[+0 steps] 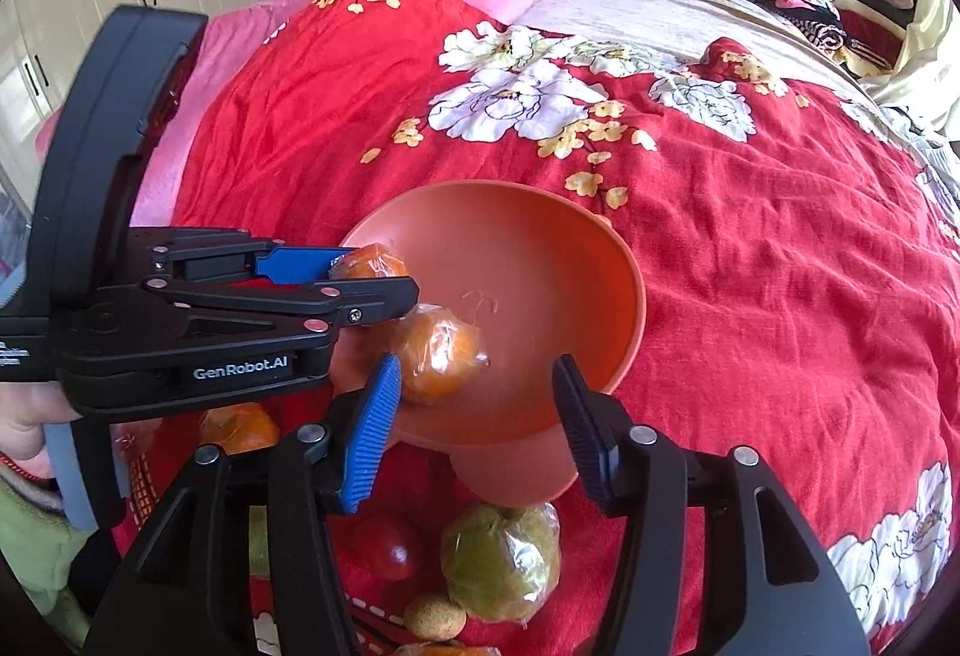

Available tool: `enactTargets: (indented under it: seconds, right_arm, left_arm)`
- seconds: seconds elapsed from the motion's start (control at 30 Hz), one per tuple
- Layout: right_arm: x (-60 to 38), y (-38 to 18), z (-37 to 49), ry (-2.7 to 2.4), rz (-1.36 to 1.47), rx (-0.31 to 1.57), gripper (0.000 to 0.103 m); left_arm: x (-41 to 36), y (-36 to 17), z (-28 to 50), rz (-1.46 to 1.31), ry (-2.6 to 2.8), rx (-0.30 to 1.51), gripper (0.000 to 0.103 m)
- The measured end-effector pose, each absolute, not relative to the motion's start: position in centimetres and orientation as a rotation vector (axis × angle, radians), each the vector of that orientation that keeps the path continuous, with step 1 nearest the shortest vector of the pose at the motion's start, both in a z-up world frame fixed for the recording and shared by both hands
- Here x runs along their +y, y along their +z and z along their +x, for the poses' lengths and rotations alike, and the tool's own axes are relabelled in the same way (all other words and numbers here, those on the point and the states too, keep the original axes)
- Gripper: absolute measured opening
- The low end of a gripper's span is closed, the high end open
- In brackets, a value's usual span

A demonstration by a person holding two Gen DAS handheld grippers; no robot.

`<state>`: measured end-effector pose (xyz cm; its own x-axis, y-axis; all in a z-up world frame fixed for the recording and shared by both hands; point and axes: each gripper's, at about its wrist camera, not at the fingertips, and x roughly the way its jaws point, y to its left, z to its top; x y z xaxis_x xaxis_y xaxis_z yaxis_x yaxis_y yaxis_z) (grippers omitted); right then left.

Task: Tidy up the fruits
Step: 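Open the right tool to drop its orange into the bowl while the left tool releases its orange, then lift both open tools away from the pink bowl toward the remaining fruits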

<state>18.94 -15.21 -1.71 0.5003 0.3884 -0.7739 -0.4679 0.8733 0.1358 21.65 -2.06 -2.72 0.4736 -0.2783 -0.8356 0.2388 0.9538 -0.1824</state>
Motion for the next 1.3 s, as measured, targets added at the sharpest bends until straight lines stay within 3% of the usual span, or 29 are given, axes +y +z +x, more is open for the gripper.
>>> enactTargets:
  seconds: [0.23,0.6,1.3]
  right_arm:
    - [-15.7,-0.7,17.8,0.506,-0.110,0.885,0.062]
    - [-16.4,0.2,16.3,0.493,-0.092,0.867,0.067]
    - [-18.7,3.6,13.9,0.430,-0.044,0.769,0.092]
  left_arm:
    - [-2.1,-2.4,21.1,-0.041,-0.313,1.026,0.032]
    - [-1.7,-0.5,19.9,-0.043,-0.302,0.990,0.035]
    - [-0.7,3.4,16.4,-0.058,-0.262,0.898,0.089]
